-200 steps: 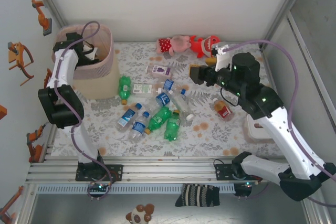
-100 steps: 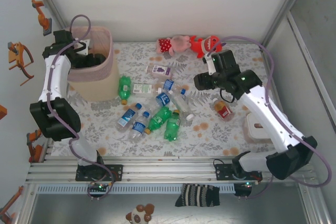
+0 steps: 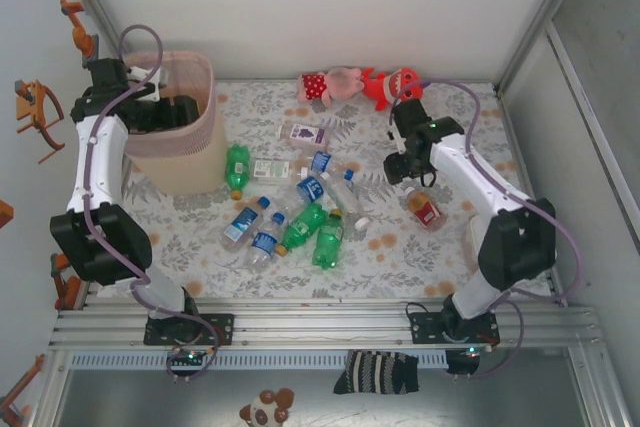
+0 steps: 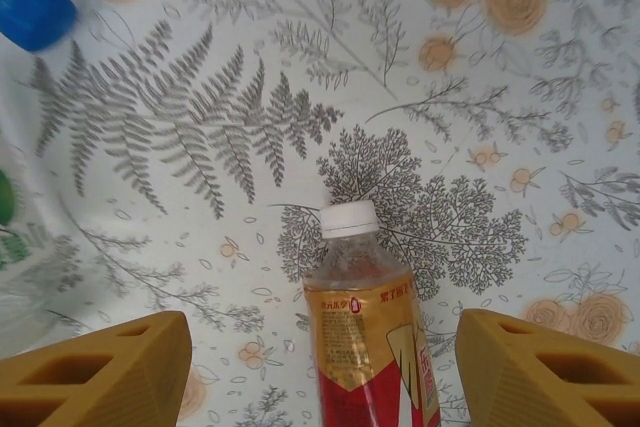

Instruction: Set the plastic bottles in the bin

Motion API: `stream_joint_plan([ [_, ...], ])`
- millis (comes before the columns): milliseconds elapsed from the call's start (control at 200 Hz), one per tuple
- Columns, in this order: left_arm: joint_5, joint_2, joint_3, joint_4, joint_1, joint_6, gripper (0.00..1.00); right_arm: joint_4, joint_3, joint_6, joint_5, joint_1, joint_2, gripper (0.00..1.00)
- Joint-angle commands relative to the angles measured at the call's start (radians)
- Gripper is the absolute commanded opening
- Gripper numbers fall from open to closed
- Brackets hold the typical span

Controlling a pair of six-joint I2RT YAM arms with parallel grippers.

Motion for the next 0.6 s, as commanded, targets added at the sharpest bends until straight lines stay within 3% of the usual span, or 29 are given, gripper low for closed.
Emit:
stream_joint_plan([
  [0, 0.05, -0.031, -0.012, 0.022, 0.01, -0.012, 0.75, -0.037, 0.025, -0.041, 0.051, -0.003, 0.081, 0.67],
  [260, 0.064, -0.04, -0.014, 0.024, 0.013, -0.014, 0.75, -0.082, 0.098, -0.087, 0.094, -0.023, 0.277, 0.62],
  [596, 0.064, -0.047, -0.019, 0.033, 0.016, -0.018, 0.75, -0.084, 0.129, -0.115, 0.075, -0.061, 0.388, 0.54],
])
